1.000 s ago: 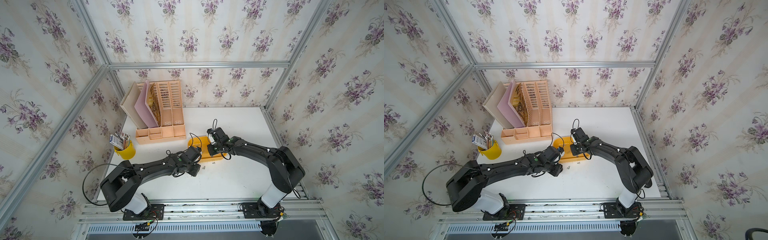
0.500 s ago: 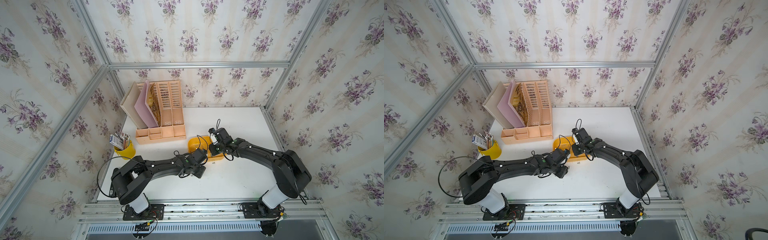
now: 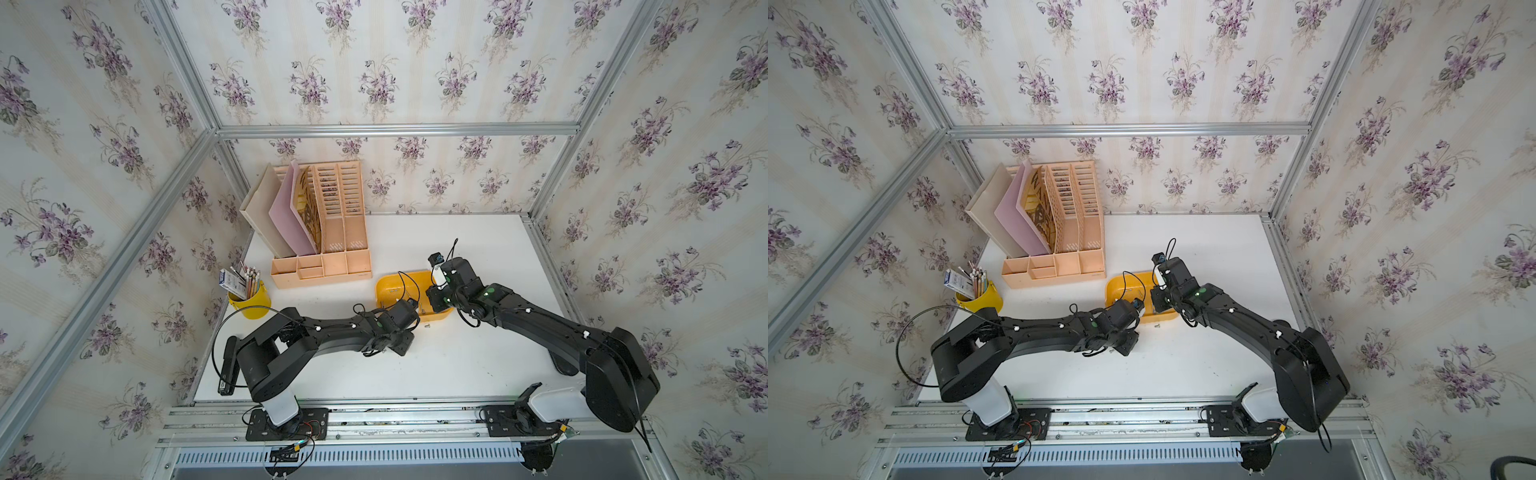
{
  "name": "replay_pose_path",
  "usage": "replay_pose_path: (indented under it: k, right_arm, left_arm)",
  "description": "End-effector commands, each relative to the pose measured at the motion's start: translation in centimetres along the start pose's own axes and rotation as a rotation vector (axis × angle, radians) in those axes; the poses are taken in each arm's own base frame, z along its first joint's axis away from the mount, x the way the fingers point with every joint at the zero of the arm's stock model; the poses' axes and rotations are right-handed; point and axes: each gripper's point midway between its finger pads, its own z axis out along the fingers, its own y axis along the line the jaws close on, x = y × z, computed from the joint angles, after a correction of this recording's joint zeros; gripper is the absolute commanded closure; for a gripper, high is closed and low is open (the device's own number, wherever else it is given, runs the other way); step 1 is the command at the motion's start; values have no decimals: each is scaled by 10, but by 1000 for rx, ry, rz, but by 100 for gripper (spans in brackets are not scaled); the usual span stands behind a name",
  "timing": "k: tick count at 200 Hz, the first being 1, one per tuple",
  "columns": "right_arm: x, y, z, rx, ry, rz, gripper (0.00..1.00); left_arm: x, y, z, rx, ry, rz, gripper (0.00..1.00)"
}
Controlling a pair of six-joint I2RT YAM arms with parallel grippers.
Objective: Put the screws on the desktop into the storage box
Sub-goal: Pick up the screw from the center of the board.
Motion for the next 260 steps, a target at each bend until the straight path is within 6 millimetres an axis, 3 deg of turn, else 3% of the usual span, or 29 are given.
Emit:
replay_pose_path:
  k: [1,26,81,97,161,195,219,260]
  right_arm:
    - [-7,0,0,5,-13,-17,79]
    - [-11,3,-4,-13,-29,-11,79]
    - [-13,-1,-12,10,-42,-21,80]
    - [-13,-2,-14,19,-44,-25,80]
    - [7,-1,-24,-15,-40,15,80]
    - [24,2,-38,-54,-46,59,79]
    - [38,6,-44,-92,-46,109,79]
    - [69,14,-44,-196,-88,251,77]
  left_arm:
    - [8,2,4,-14,40,10,65]
    - [10,0,3,-6,45,6,66]
    - [10,-2,2,-1,61,22,85]
    - [7,-3,1,4,62,31,97]
    - [-3,-7,-14,22,32,31,100]
    - [-24,-11,-41,30,-20,35,100]
    - [-50,-11,-66,29,-82,61,100]
    - [-89,14,-87,4,-137,59,100]
